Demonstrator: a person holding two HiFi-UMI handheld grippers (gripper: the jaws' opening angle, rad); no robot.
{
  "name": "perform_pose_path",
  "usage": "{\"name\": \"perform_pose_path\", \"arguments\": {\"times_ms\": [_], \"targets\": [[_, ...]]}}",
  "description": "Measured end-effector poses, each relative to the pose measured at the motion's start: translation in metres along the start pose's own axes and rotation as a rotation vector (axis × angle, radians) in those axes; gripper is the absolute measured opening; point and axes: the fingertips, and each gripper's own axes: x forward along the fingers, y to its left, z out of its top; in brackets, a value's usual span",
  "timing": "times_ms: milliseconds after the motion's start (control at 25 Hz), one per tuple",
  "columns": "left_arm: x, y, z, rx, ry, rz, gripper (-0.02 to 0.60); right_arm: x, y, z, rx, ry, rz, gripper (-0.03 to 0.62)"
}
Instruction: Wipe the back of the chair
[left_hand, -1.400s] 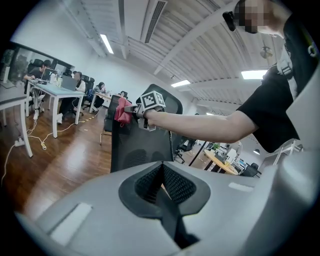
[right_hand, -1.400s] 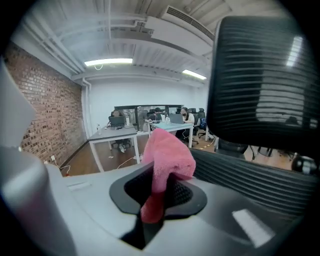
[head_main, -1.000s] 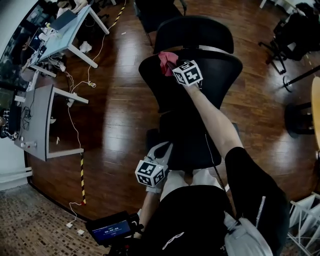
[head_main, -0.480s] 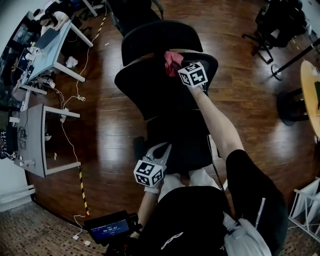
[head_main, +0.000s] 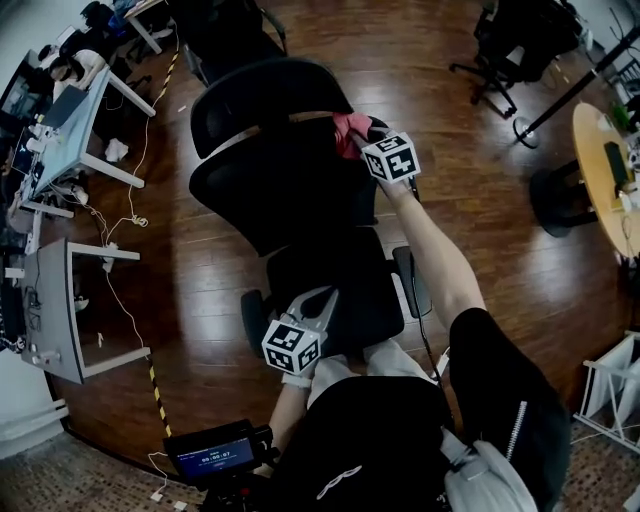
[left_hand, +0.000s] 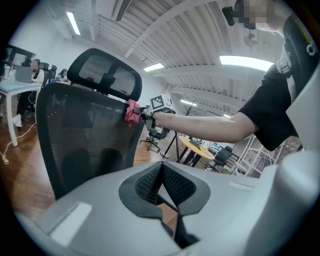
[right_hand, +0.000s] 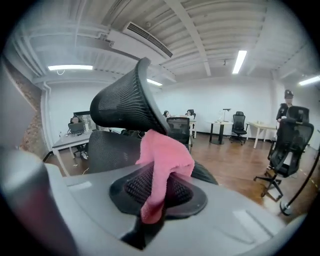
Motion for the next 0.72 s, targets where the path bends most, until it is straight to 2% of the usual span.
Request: {"name": "perform_pose_path", "arguments": {"times_ms": [440,600,720], "targets": [[0.020,-0.016,0.003,0.006,0.013,-0.047,-0.008,-0.044,-0.054,-0.018,0.012,0.017,-0.117,0.041],[0.020,-0.018,0.003,0.007,0.007,-0.054,-0.008,-0.058,-0.072,-0.029,0.017,0.047,-0.195,0.041],[0.019,-0.020,0.001,0.006,0.008,-0.058,-0.008,-0.073,-0.091,-0.046,0.029,0.093,-0.286,0.041]]}}
